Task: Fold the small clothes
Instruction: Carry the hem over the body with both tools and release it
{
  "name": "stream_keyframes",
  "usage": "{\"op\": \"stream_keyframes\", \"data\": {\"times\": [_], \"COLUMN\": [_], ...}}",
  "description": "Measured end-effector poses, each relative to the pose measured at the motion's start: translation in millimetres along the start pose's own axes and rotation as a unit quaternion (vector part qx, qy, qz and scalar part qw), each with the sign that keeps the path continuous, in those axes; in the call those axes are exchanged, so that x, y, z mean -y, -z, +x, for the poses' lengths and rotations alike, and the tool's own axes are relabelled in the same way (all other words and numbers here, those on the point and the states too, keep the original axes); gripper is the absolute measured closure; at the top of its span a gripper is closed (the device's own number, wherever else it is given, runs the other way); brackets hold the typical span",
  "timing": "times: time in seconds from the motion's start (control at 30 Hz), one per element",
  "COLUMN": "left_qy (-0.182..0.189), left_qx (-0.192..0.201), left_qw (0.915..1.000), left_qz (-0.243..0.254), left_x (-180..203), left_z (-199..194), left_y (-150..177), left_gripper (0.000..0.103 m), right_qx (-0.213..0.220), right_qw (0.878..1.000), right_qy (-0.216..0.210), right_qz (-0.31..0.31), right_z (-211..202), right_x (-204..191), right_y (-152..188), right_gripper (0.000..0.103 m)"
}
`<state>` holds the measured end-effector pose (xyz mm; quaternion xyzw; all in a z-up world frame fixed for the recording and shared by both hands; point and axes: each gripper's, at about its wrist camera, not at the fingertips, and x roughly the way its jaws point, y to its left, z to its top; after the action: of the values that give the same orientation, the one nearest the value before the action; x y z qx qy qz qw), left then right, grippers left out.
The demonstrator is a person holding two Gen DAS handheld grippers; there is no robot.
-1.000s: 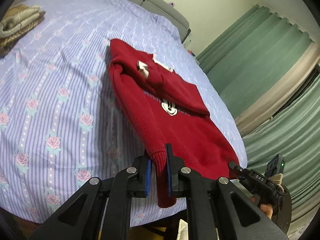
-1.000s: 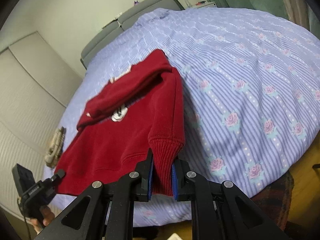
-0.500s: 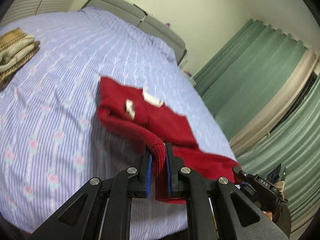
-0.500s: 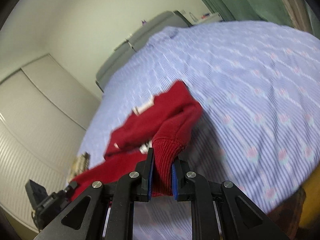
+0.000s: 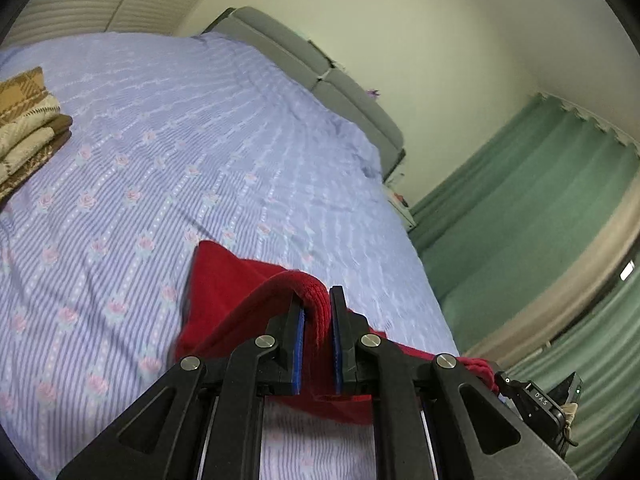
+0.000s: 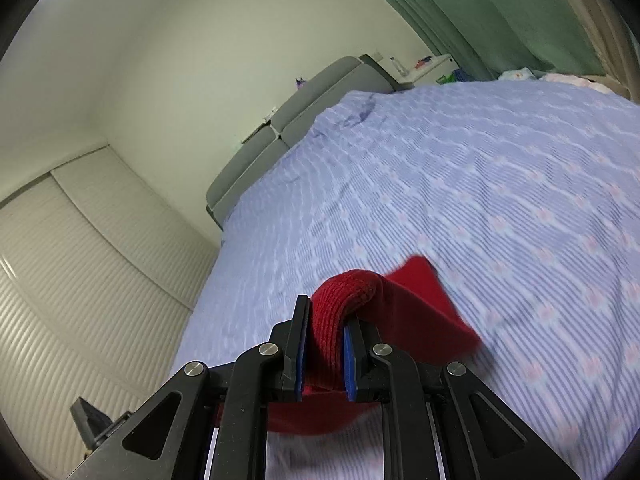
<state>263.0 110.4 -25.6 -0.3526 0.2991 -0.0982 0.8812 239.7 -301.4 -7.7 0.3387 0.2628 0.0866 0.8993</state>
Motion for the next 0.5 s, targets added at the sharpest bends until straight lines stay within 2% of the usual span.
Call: {"op": "stream_keyframes", "data": {"times": [0.27,0.5], "left_qy": [-0.058,-0.095], "left_qx": [-0.029,-0.06], "left_qw": [0.9979,0.9934], "left_qz": [0.0,-0.024], "left_x": [-10.0,-37.7], "left_z": [70.4,117.9], "left_y": [-19.9,-20.7], "left_gripper": [0.09,0.09], "right_qx": [-0.022,-0.072], "right_qw": [0.999,0.993], "right_qy": [0.045,0.092], "right_qz": [0.017,0.021], "right_z": [78.7,138.9], "right_x": [7.8,26.5], "right_y": [-32.0,-31.4], "right_gripper": [0.088,0.088]}}
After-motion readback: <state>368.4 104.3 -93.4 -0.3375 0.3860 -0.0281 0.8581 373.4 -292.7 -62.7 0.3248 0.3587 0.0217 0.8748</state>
